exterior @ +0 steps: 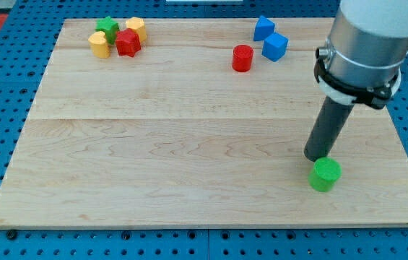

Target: Move the blue triangle to the green circle

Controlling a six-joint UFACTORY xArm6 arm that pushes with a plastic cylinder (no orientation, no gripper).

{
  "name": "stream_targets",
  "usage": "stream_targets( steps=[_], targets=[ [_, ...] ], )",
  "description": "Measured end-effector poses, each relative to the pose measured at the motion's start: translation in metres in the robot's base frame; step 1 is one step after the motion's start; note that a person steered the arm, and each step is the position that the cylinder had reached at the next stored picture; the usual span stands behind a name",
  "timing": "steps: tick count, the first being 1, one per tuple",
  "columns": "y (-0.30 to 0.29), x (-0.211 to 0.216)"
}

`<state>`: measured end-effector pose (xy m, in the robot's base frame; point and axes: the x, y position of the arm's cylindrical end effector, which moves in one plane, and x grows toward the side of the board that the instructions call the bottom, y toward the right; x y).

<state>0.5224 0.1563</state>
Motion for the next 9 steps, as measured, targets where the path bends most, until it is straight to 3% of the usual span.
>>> stream_targets(
  steps=[2, 4, 6, 9],
  targets=[
    [-0.001, -0.012],
    [0.062, -0.038],
    [0.081, -0.101],
    [0.004, -0.198]
  ],
)
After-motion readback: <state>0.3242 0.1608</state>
